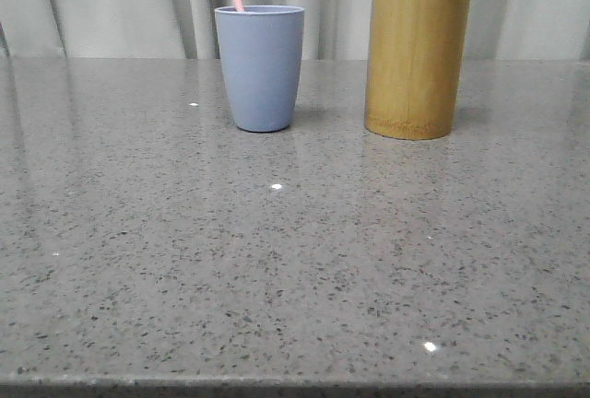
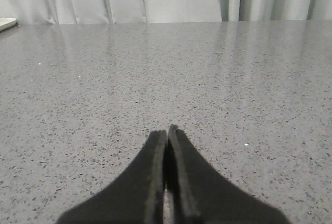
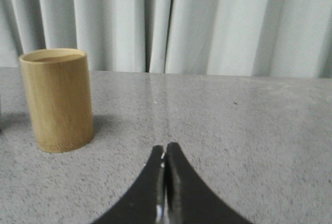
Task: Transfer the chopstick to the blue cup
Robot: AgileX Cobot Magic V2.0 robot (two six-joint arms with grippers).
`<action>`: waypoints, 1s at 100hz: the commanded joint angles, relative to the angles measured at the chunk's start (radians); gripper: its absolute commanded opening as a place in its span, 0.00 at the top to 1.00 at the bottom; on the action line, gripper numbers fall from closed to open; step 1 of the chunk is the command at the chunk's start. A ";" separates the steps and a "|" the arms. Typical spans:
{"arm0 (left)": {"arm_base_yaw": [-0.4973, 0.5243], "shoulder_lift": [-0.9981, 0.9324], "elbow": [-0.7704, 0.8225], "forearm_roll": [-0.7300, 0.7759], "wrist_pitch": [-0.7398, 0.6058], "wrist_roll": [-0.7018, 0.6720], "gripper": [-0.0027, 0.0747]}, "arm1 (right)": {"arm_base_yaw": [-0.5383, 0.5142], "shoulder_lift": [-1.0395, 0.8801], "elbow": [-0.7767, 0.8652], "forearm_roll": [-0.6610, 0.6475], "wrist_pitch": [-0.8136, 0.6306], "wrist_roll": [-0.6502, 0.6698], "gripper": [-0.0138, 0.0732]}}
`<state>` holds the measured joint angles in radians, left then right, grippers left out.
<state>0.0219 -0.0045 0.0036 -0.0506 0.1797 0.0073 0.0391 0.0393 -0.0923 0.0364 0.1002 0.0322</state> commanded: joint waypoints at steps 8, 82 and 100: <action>0.002 -0.035 0.007 -0.008 -0.084 0.003 0.99 | -0.012 -0.065 0.109 -0.051 -0.117 0.085 0.92; 0.002 -0.034 0.007 -0.008 -0.084 0.003 0.99 | -0.013 -0.070 0.122 -0.052 -0.059 0.096 0.92; 0.002 -0.034 0.007 -0.008 -0.084 0.003 0.99 | -0.013 -0.070 0.122 -0.052 -0.059 0.096 0.92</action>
<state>0.0219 -0.0045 0.0036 -0.0506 0.1797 0.0073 0.0307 -0.0095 0.0276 0.0000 0.1175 0.1280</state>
